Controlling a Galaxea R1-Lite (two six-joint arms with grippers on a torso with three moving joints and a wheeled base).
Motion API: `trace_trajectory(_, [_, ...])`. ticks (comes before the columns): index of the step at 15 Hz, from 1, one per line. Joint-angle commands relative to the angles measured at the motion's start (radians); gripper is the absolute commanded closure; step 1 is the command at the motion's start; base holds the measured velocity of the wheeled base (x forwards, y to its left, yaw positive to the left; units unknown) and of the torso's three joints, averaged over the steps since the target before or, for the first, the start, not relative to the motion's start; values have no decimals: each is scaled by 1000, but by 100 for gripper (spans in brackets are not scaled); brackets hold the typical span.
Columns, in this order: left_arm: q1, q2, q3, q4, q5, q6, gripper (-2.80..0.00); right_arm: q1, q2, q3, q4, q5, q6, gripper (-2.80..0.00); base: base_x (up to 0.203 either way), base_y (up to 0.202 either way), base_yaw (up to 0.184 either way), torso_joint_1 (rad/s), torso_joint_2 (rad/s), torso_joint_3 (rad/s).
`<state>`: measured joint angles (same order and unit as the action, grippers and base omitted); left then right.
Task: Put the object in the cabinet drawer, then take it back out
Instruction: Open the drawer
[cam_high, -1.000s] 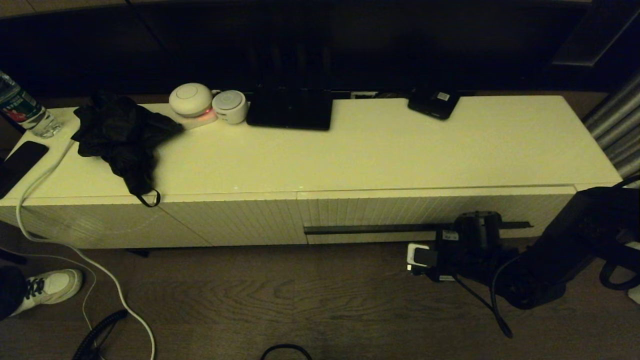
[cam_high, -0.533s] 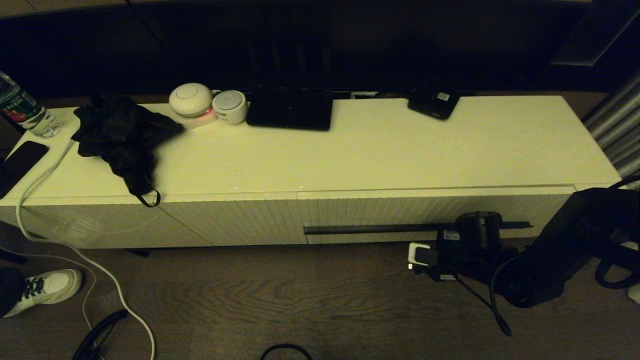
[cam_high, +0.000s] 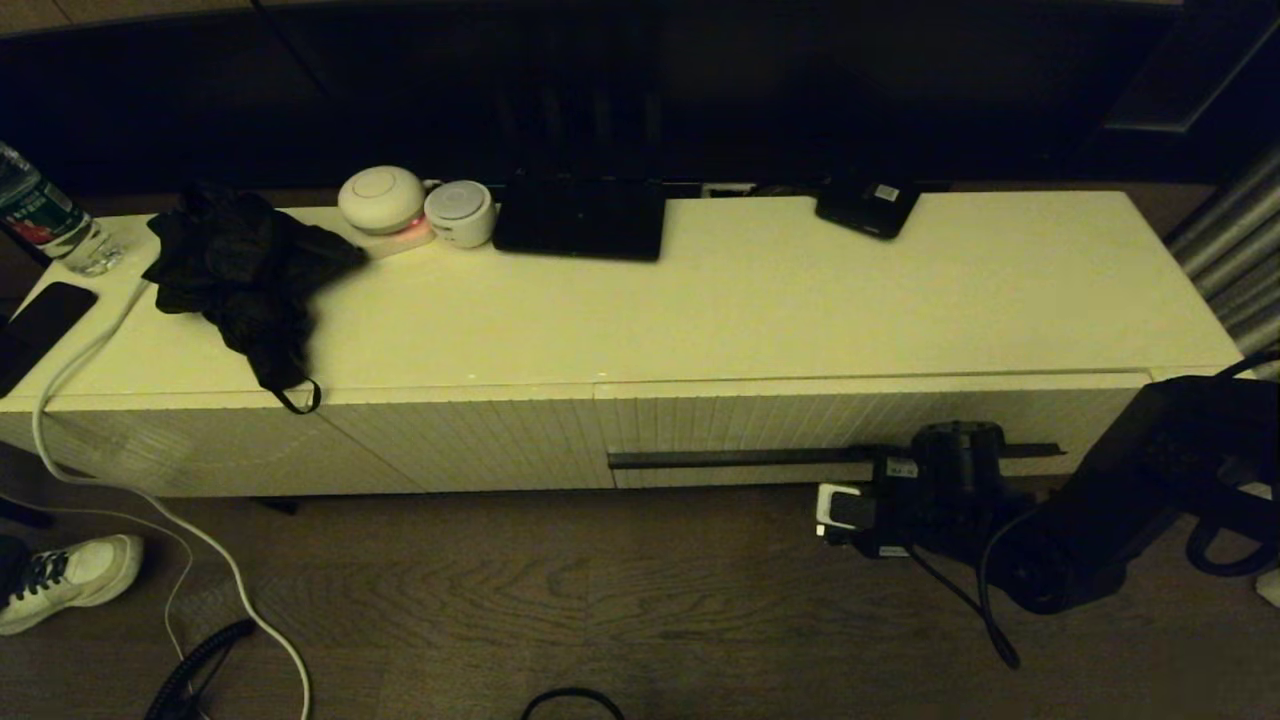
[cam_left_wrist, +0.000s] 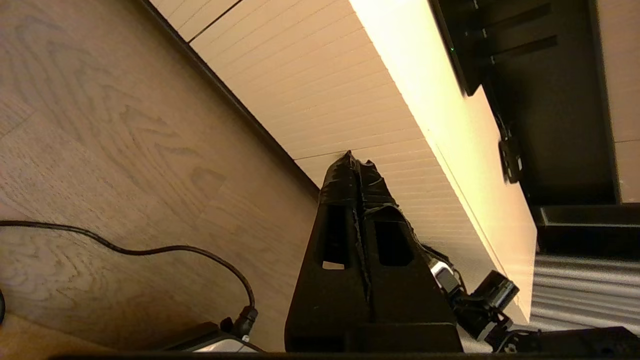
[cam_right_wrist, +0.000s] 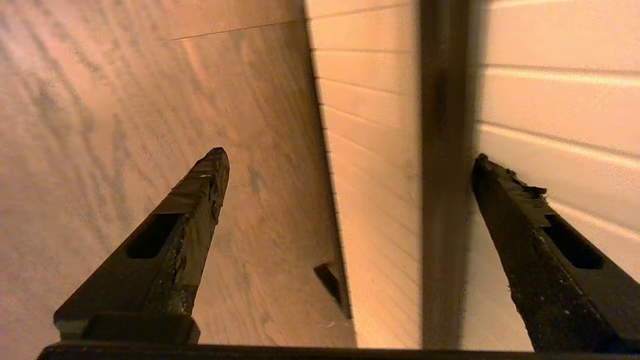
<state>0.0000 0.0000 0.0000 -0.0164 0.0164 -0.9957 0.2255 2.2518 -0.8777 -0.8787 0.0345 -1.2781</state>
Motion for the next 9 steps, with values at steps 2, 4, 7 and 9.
trace_trajectory(2, [0, -2, 0, 0, 0, -6, 0, 1, 2, 32, -8, 1, -6, -280, 0, 0, 0, 0, 0, 0])
trace_trajectory(4, [0, -2, 0, 0, 0, -6, 0, 1, 6, 43, -6, 1, -6, -280, 0, 0, 0, 0, 0, 0])
trace_trajectory(7, [0, -2, 0, 0, 0, -6, 0, 1, -12, 79, -11, 3, -6, -280, 0, 0, 0, 0, 0, 0])
trace_trajectory(9, [0, -2, 0, 0, 0, -6, 0, 3, -17, 105, -13, 4, -6, -280, 0, 0, 0, 0, 0, 0])
